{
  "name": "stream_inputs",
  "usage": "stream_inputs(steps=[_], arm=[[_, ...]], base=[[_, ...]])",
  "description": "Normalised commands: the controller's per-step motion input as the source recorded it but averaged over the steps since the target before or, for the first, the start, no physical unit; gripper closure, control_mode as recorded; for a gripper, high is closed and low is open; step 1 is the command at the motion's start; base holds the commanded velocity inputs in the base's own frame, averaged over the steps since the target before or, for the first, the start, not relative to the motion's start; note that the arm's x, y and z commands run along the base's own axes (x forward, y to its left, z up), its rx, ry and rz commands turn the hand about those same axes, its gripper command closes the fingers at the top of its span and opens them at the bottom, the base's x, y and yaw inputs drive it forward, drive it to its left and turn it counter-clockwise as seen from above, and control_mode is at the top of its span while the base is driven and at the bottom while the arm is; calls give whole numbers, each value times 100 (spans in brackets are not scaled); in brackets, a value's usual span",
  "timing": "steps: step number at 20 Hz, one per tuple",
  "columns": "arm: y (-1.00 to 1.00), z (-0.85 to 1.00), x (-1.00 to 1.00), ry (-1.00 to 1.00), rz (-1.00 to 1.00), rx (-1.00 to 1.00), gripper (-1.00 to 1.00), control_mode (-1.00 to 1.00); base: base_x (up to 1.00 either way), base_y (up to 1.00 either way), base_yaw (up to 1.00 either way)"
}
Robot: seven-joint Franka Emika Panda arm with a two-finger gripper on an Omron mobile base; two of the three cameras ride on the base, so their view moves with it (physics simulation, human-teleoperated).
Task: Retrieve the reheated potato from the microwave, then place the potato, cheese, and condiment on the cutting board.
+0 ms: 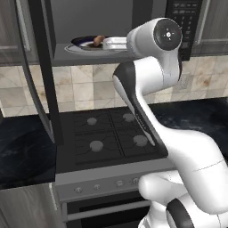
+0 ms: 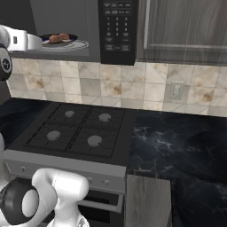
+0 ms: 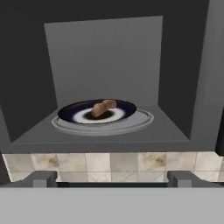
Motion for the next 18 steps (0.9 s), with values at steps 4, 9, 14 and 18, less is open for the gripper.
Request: stream_inputs(steps=[4,9,14,18], arm=[[-1,21,61,11,-6,0,-100,-100],[0,24,46,19,-3,0,-100,-100],[1,1,30,1,0,0,-100,-100],[7,-14,28,-4,0,0,-100,-100]], base=[[0,0,0],[0,0,0],[0,0,0],[0,0,0]])
